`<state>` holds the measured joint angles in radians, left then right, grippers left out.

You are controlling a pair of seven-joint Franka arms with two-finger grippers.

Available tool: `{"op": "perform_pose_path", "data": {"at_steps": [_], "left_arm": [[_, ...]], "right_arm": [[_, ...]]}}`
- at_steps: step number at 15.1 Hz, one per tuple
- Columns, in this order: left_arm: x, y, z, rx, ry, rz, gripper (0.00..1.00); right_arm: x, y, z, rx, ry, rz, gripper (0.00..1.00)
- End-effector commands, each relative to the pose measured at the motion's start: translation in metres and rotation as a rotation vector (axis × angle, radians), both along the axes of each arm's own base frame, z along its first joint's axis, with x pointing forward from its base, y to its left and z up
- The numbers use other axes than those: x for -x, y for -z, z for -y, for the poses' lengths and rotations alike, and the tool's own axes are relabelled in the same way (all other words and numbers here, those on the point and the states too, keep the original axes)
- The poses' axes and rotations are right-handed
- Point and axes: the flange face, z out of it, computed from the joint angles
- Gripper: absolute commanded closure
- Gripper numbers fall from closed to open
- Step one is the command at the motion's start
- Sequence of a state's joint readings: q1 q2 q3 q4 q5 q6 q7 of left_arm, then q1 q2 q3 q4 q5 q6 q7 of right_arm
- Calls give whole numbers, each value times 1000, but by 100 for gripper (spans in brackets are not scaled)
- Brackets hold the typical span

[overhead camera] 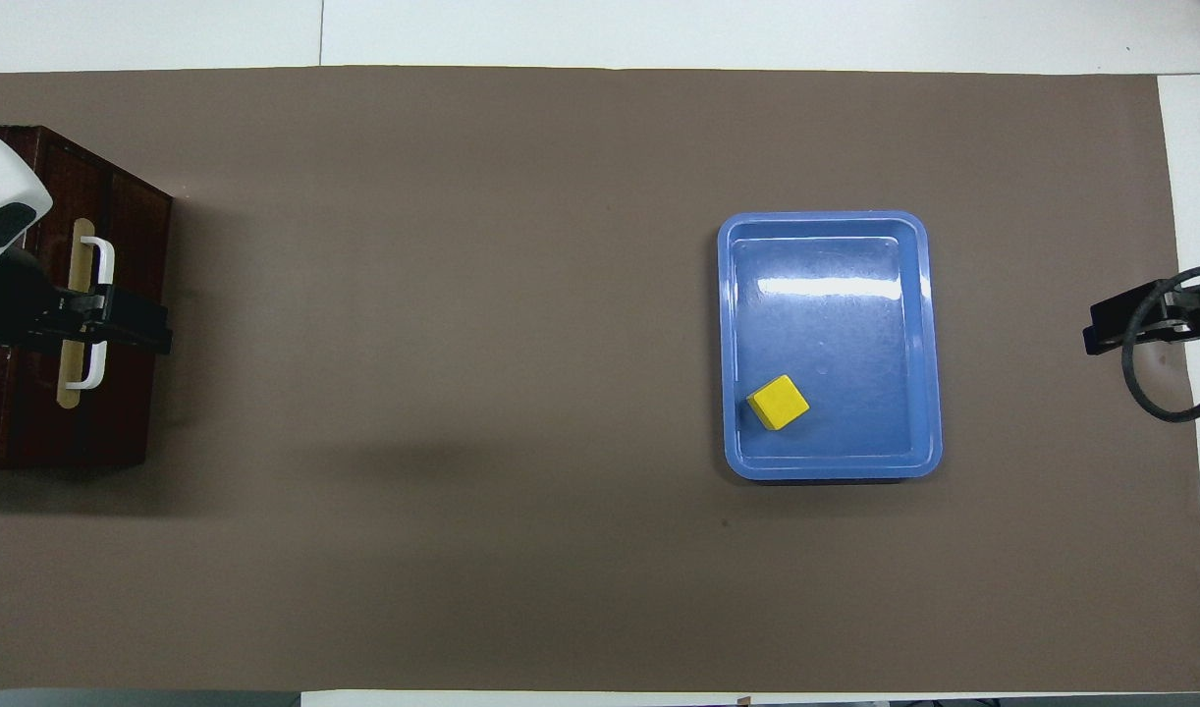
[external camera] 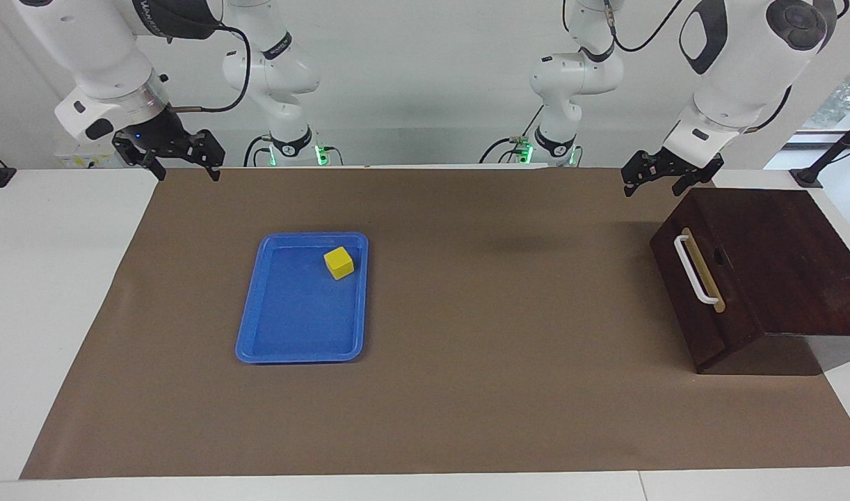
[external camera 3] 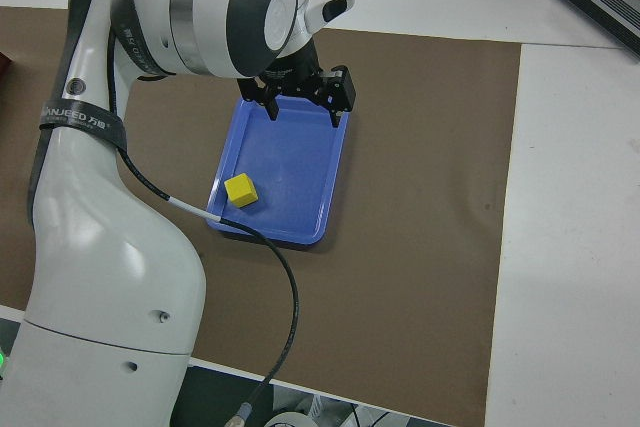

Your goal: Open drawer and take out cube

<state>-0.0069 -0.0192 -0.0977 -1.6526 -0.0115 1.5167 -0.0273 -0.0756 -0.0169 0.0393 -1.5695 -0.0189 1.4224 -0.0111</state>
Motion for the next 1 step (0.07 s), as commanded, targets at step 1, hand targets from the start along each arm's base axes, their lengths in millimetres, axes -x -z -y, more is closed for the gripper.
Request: {"op": "perform_pose_path", "data": {"at_steps": [1], "left_arm": [[8, -4, -2, -8, 1, 9, 0]], "right_arm": [[6, -3, 1, 19, -8, 14, 0]]}}
